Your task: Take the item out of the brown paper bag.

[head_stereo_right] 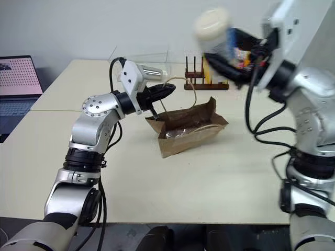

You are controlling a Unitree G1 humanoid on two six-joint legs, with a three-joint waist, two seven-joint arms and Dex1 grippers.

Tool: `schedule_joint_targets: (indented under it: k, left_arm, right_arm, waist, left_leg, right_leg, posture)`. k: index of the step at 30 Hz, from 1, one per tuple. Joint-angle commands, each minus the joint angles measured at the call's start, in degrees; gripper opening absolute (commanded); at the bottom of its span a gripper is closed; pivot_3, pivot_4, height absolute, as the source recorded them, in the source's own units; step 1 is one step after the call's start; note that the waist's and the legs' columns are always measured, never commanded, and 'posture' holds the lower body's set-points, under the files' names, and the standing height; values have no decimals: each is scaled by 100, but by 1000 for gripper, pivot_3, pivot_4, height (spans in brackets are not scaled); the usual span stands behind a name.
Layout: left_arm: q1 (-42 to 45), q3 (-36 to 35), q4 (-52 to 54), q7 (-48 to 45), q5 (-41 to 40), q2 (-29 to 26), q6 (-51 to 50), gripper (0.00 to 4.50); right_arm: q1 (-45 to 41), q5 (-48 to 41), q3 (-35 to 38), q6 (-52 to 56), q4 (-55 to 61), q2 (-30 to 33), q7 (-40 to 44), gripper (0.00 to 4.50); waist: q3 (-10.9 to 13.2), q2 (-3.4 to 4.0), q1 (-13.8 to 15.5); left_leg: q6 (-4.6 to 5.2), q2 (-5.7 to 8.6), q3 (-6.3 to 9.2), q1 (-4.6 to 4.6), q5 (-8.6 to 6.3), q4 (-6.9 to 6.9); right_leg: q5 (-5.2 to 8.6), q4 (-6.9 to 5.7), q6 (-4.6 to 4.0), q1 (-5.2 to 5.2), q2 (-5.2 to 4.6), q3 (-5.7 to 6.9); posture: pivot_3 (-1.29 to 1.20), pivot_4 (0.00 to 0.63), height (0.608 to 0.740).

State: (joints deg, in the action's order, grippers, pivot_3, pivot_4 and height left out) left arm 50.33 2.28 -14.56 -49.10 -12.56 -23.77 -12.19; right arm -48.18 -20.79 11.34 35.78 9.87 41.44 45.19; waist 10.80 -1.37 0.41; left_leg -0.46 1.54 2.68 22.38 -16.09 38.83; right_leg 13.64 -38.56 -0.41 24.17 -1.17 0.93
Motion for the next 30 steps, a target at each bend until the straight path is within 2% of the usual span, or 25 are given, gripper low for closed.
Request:
schedule_joint_targets:
  k: [1, 4, 9, 14, 21, 25, 30]
  left_arm:
    - [142, -19, 171, 22, -1, -12, 61, 0]
    - [152, 2, 146, 7, 2, 18, 85, 0]
    - [169, 19, 126, -13, 3, 61, 108, 0]
    - [145, 17, 152, -15, 2, 56, 103, 0]
    - [98, 5, 225, 17, -3, 37, 71, 0]
    - [87, 11, 238, 26, 0, 42, 73, 0]
    - [83, 12, 211, 30, 12, 36, 85, 0]
  right_arm:
    - [272, 936, -425, -993, -713, 607, 62, 3073]
    - [460, 1783, -1099, -1747, -1589, 967, 63, 3073]
    - [337, 2780, -2164, -2654, -2856, 861, 195, 3073]
    - [237, 3131, -2657, -3311, -3660, 763, 640, 3073]
    - [29, 3217, -2815, -3590, -4069, 637, 1248, 3073]
    - [-48, 3237, -2785, -3583, -4173, 579, 1368, 4436]
    - [88, 3029, -2609, -3370, -3693, 760, 1798, 4475]
  waist:
    - [0, 0, -32]
    - [1, 0, -95]
    - [2, 1, -190]
    - [6, 3, -196]
    - [7, 3, -194]
    - [7, 3, -194]
    - [6, 3, -187]
  left_leg:
    - [0, -1, -6, 0, 0, -1]
    - [0, -11, -26, -4, 0, -5]
    - [0, -16, -43, -25, 0, -7]
    - [-2, -16, -47, -30, 1, -6]
    - [-4, -16, -47, -30, 2, -4]
    - [-4, -16, -44, -33, 2, -4]
    - [-5, -15, -43, -32, 3, -3]
  right_leg:
    - [0, -1, 0, 2, 0, -5]
    - [0, -6, 0, 7, 4, -14]
    - [1, -26, 2, 8, 10, -29]
    - [1, -28, 2, 6, 10, -34]
    - [1, -26, 2, 5, 9, -34]
    - [1, -28, 2, 3, 9, -32]
    - [1, -27, 2, 1, 9, -32]
  posture:
    - [0, 150, 740]
    - [0, 150, 740]
    - [0, 150, 740]
    - [0, 150, 740]
    - [0, 150, 740]
    - [0, 150, 740]
    - [0, 150, 740]
